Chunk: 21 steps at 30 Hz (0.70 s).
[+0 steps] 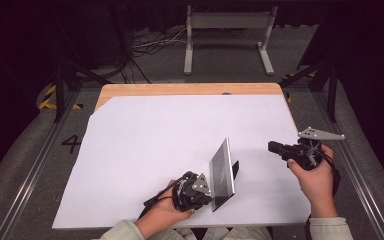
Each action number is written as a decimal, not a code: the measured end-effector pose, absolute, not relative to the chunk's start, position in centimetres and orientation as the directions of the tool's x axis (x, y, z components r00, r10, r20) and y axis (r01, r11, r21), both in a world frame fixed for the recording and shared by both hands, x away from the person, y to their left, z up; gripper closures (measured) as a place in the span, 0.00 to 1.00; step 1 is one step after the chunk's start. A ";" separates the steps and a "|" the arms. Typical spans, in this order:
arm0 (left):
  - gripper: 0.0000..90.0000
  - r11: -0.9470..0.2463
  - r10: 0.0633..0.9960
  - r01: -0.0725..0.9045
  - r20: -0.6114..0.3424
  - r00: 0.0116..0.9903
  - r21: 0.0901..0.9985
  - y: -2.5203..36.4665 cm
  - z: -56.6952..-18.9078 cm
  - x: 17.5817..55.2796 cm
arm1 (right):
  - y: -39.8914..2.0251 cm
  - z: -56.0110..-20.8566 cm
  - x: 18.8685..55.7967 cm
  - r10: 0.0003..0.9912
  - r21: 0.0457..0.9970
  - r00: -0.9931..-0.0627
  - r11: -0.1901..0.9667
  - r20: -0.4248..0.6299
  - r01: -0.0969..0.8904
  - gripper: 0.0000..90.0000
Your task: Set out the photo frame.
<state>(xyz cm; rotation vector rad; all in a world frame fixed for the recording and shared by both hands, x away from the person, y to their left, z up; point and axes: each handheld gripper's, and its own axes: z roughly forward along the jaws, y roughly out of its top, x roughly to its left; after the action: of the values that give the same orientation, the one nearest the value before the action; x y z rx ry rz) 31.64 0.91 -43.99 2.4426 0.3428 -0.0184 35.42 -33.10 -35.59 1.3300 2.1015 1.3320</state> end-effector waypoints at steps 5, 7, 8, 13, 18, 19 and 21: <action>0.98 -0.746 0.244 0.247 -0.092 0.965 0.619 1.3 -43.6 31.6 | -32.9 -35.1 35.1 0.817 0.837 -0.513 0.070 0.264 0.543 0.83; 0.97 -0.736 0.258 0.251 -0.082 0.963 0.629 1.9 -43.2 31.8 | -32.7 -34.8 35.0 0.810 0.838 -0.516 0.058 0.279 0.543 0.77; 0.96 -0.727 0.268 0.257 -0.083 0.960 0.637 2.4 -42.8 32.0 | -32.6 -34.7 35.0 0.806 0.839 -0.519 0.053 0.284 0.541 0.72; 0.90 -0.678 0.320 0.289 -0.082 0.944 0.675 4.6 -41.5 32.8 | -31.8 -34.1 34.7 0.790 0.833 -0.524 0.032 0.318 0.553 0.61; 0.86 -0.639 0.369 0.314 -0.078 0.926 0.702 6.6 -40.6 33.4 | -30.9 -33.4 34.3 0.773 0.824 -0.530 0.016 0.349 0.567 0.55; 0.85 -0.623 0.391 0.329 -0.082 0.917 0.709 7.3 -40.3 33.6 | -30.5 -33.0 34.2 0.761 0.818 -0.539 0.019 0.361 0.574 0.52; 0.84 -0.609 0.406 0.337 -0.083 0.910 0.718 7.9 -40.1 33.8 | -30.2 -32.8 34.1 0.755 0.816 -0.544 0.021 0.366 0.578 0.51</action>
<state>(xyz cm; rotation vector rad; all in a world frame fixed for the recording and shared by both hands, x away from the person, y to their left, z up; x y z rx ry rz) 33.79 7.90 -40.07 2.2765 0.5273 0.1116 34.05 -30.16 -32.83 1.4006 2.1154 1.5450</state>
